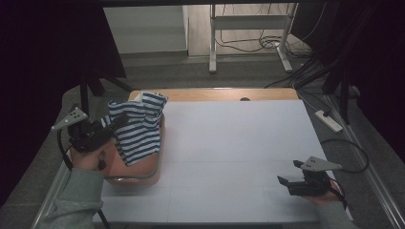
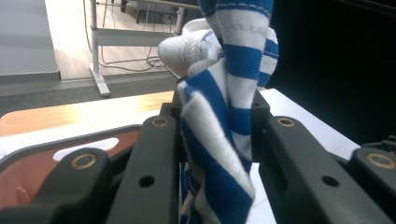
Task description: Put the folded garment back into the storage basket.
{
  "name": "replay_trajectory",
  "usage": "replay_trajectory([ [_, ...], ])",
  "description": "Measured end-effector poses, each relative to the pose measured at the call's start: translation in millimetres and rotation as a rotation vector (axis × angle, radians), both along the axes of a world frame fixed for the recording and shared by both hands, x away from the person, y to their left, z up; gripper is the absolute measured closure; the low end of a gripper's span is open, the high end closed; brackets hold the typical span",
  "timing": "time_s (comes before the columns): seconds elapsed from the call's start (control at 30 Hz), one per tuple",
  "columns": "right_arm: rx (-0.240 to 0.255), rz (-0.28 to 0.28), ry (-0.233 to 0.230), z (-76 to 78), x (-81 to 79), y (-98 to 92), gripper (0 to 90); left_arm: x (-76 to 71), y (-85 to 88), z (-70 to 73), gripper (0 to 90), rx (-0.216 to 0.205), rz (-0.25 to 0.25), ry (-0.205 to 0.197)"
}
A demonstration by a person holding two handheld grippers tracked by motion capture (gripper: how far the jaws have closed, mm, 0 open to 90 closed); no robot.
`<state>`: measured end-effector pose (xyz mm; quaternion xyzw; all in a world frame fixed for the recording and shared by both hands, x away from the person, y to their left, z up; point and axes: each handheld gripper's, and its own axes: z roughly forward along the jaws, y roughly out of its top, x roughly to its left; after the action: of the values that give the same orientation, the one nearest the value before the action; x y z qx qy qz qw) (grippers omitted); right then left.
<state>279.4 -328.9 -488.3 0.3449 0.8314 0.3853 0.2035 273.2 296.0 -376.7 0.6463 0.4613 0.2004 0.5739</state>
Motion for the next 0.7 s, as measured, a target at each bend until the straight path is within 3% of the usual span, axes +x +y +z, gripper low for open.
replay_trajectory([
  [0.7,-0.005,-0.001,0.002,-0.5,0.2,0.5,15.1,5.5,15.1,-20.0,73.4,0.016,0.043,0.073],
])
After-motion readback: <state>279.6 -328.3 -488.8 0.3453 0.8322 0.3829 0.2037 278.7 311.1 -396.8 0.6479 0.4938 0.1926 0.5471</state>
